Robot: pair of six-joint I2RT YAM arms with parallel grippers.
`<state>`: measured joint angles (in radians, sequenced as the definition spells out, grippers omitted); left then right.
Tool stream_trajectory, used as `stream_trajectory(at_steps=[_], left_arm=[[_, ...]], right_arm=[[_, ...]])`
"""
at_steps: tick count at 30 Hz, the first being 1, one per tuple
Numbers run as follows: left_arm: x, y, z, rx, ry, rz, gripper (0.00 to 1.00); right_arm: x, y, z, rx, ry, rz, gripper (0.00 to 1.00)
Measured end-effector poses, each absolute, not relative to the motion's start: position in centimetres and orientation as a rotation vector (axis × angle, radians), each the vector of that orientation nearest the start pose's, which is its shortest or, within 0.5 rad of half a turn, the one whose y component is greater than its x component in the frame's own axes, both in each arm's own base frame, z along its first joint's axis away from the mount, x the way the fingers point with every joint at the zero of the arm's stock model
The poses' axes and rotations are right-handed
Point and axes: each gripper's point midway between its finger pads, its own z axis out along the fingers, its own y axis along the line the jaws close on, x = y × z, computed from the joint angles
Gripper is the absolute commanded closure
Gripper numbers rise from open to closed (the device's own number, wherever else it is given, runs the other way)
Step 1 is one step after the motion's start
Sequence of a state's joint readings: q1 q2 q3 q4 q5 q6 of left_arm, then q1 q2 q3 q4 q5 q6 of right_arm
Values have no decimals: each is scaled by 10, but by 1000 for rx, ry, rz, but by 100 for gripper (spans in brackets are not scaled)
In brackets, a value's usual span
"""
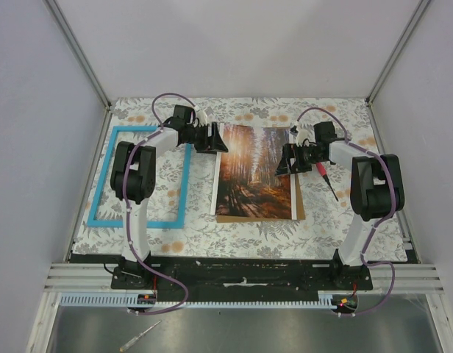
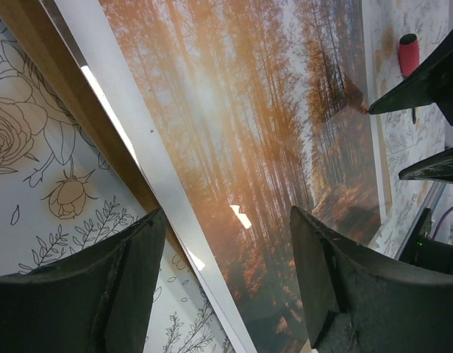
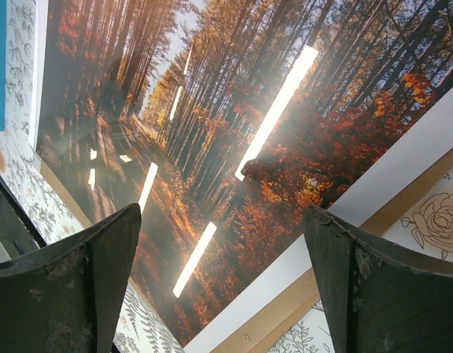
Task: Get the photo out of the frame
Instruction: Adjust the photo frame item on the photo frame.
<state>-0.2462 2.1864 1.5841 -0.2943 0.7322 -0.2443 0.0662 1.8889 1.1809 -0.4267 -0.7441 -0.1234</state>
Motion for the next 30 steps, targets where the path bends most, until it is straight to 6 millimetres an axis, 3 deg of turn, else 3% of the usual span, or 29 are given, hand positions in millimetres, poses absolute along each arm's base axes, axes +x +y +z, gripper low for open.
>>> stream_trajectory(at_steps=[16, 30], left_arm=[[456, -251, 73, 329, 2358, -1240, 28], [451, -253, 87, 284, 2263, -1412, 35]], right_arm=[[367, 146, 45, -477, 2496, 979, 2], [366, 146, 45, -477, 2500, 981, 2]])
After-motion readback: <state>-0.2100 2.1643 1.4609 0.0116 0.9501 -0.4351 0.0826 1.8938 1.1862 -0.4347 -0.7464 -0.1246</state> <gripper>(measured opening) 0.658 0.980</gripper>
